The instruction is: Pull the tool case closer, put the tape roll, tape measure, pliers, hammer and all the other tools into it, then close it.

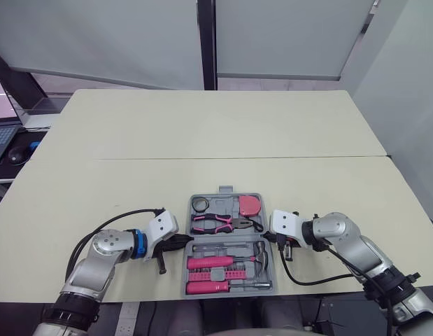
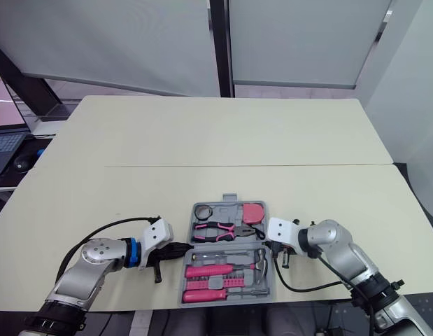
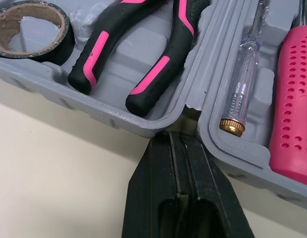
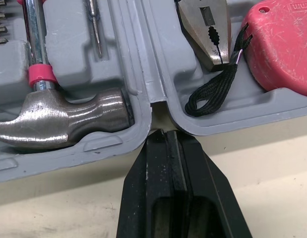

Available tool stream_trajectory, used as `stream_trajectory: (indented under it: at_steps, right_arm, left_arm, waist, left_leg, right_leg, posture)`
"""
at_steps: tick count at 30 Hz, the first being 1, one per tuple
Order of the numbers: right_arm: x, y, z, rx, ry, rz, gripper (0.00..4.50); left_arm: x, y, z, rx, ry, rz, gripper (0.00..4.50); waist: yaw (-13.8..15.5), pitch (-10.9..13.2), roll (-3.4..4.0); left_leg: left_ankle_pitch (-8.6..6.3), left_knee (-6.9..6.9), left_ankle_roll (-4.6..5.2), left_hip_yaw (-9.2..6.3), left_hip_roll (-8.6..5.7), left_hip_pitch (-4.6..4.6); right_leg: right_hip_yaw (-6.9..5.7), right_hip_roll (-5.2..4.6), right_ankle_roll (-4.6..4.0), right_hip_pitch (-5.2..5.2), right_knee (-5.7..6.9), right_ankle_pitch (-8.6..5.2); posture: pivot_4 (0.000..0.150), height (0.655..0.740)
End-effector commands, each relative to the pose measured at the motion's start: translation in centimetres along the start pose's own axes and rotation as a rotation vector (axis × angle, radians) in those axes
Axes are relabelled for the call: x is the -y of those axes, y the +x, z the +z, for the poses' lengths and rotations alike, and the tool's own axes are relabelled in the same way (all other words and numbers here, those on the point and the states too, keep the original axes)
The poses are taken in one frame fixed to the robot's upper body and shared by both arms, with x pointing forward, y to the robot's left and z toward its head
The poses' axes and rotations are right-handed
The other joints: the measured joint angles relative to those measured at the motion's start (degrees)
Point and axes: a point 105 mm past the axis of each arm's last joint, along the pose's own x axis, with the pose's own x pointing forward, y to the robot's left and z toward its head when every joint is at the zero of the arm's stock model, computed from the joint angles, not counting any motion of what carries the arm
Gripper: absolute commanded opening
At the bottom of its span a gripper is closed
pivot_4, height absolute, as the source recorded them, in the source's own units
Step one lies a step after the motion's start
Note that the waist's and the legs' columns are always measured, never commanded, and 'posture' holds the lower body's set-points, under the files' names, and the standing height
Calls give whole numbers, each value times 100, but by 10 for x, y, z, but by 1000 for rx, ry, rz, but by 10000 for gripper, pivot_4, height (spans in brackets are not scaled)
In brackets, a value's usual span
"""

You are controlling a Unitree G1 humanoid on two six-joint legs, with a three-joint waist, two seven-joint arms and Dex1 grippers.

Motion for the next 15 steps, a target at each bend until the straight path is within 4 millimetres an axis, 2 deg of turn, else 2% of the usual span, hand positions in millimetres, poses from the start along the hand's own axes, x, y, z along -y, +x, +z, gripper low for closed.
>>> stream_trajectory:
  at_steps: [1, 9, 15]
  right_arm:
    - [-3, 1, 4, 26, -20, 14, 0]
    - [16, -19, -15, -25, 20, -100, 0]
    - [33, -41, -27, -42, 35, -223, 0]
  left_arm:
    - [2, 2, -1, -2, 11, -5, 175]
    - [-15, -15, -2, -1, 9, 83, 175]
    - [-29, -46, -4, 0, 5, 196, 175]
  waist:
    - [0, 0, 0]
    - [2, 0, 0]
    - [-9, 2, 1]
  left_leg:
    - [0, 0, 0, 0, 0, 1]
    - [0, 2, 0, 0, 0, -1]
    - [0, -1, 0, 2, 1, -2]
  right_leg:
    - [0, 0, 0, 1, 0, 0]
    - [1, 0, 1, 0, 0, 1]
    - [2, 0, -1, -5, 0, -1]
  posture:
    - [1500, 7400]
    - [1500, 7400]
    - [1500, 7400]
